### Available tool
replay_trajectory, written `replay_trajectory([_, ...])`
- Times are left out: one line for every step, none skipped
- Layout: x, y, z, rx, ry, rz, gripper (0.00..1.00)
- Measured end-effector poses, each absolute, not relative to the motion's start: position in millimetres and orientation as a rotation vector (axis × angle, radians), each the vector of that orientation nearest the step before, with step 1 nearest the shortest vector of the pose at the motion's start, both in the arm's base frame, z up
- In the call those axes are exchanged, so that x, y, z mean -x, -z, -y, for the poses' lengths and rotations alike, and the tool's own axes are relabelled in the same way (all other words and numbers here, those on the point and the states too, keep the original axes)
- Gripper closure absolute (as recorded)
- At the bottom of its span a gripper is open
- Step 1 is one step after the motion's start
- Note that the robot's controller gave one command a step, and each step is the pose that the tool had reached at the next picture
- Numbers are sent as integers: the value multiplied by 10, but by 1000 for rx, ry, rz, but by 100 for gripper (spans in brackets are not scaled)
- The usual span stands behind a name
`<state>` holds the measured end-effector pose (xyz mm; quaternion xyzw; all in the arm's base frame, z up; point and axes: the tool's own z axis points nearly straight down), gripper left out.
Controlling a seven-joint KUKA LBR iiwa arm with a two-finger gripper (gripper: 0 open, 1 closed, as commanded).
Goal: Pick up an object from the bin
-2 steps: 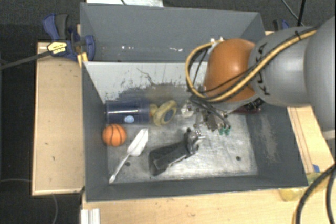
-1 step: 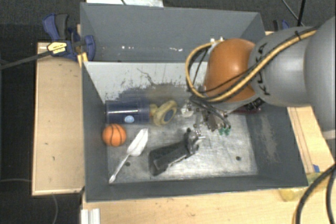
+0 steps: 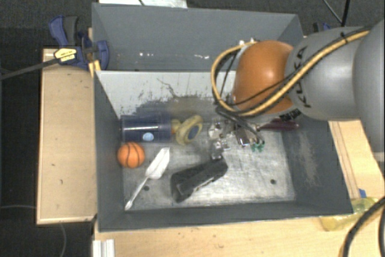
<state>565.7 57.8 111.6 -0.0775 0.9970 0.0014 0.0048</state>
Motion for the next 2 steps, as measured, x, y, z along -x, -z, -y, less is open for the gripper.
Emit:
replay_trajectory([-5563, -1229, -501, 165, -2, -3135, 100])
replay_trajectory([-5514, -1088, -1558, 606, 13, -3080, 0])
